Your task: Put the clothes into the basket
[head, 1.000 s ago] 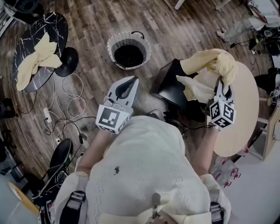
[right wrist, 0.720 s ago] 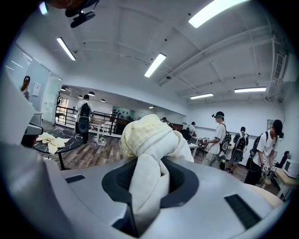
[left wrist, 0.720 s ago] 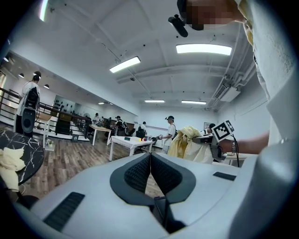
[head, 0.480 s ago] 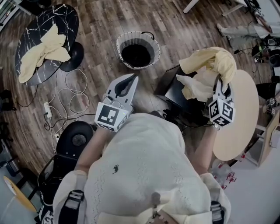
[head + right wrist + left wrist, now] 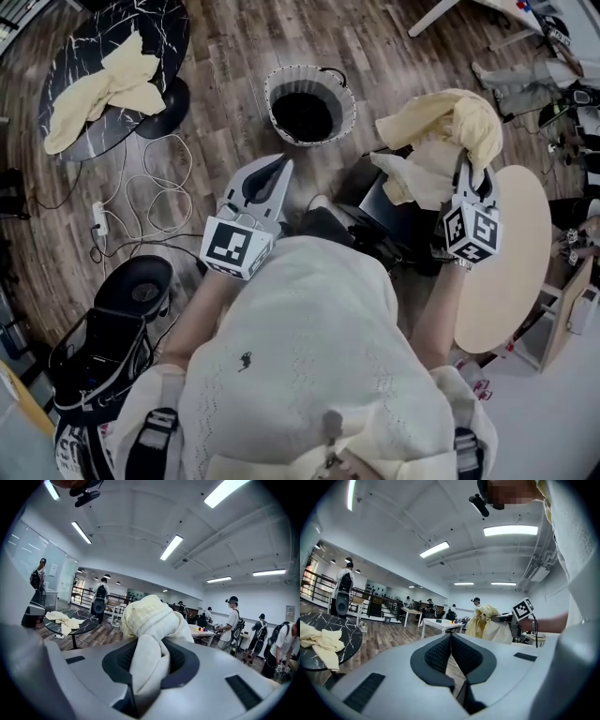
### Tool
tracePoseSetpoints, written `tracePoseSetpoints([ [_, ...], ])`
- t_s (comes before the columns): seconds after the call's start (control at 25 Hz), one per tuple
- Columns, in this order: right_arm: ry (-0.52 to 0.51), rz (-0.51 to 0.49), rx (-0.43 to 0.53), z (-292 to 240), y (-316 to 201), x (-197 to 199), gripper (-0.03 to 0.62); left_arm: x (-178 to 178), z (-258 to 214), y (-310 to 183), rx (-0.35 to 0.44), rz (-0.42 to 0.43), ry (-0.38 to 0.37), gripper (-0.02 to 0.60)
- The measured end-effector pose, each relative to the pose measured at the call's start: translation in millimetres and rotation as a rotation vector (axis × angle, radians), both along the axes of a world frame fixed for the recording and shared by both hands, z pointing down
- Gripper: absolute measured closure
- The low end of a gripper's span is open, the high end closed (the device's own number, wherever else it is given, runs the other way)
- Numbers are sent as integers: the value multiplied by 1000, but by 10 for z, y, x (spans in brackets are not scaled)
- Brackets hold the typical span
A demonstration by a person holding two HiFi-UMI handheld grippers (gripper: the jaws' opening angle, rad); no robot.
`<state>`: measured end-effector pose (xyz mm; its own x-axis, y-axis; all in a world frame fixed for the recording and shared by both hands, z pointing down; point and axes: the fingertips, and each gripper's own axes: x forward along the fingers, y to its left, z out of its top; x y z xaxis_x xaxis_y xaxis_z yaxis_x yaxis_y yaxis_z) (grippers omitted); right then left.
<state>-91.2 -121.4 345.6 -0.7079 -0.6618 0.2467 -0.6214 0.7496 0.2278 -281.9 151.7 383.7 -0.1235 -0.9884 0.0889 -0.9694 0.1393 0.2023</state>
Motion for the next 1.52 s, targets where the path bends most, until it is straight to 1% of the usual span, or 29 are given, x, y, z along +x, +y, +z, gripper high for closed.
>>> tracePoseSetpoints([
  [0.12, 3, -30, 1, 25, 68, -28, 499, 52, -11, 132, -6, -34, 0, 560],
  [0.28, 16, -64, -9, 32, 125, -419, 499, -227, -21, 334, -17, -83, 4, 560],
  [0.4, 19, -98, -15, 61, 145, -678, 499, -395, -48, 469, -16, -135, 10, 560],
  [0.72, 15, -206, -25, 192, 129, -1140, 499, -551, -51, 601, -14, -246, -10, 560],
  [1.0, 33, -292, -40, 332, -166, -1551, 497, -741, -93, 293, -36, -299, -28, 560],
  [1.16, 46, -328, -55, 465, -404, -1803, 497, -910, -89, 73, -51, -329, -33, 560],
  [1.36, 62, -396, -57, 626, -706, -2165, 497, -1143, -59, -284, -70, -356, -43, 560],
  [1.52, 79, -434, -64, 724, -965, -2402, 499, -1296, -81, -609, -70, -363, -47, 560],
])
